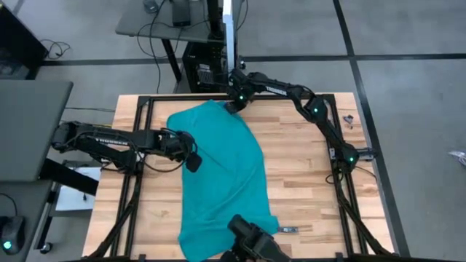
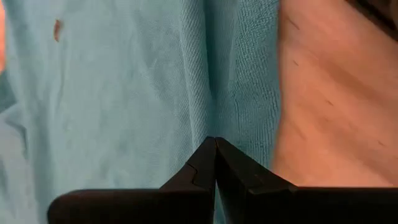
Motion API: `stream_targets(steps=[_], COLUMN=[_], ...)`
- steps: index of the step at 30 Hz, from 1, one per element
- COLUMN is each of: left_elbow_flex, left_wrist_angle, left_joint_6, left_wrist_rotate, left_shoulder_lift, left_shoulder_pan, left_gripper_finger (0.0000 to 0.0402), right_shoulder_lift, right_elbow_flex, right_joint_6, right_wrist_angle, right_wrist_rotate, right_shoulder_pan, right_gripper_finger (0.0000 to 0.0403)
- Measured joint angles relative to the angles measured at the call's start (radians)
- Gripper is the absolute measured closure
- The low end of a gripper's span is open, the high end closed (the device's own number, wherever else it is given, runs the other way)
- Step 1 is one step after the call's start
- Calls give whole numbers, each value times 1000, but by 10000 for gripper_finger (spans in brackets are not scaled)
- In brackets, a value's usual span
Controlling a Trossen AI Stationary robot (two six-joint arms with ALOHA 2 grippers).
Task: Roll towel
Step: Fold the blue towel
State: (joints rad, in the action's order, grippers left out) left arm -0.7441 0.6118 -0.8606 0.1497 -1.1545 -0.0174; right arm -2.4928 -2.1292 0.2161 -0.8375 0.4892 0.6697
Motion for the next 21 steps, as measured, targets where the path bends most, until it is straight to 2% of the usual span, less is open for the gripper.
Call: stream_targets(steps=[5, 10, 21], left_elbow_flex=[0, 0, 0], left_wrist_angle=[1, 0, -1], left_joint_6=[-7, -8, -44], left_wrist_rotate=[2, 20, 33], left_shoulder_lift=[0, 0, 0], left_shoulder_pan=[-4, -5, -5], left_gripper_finger=[222, 222, 222], right_shoulder_lift=[0, 0, -16], right_elbow_flex=[-4, -4, 19], right_joint_6=[15, 14, 18], right_wrist_angle=[0, 9, 7], right_wrist_rotate=[-10, 79, 98], right_shoulder_pan=[26, 35, 49], right_gripper_finger=[403, 403, 403])
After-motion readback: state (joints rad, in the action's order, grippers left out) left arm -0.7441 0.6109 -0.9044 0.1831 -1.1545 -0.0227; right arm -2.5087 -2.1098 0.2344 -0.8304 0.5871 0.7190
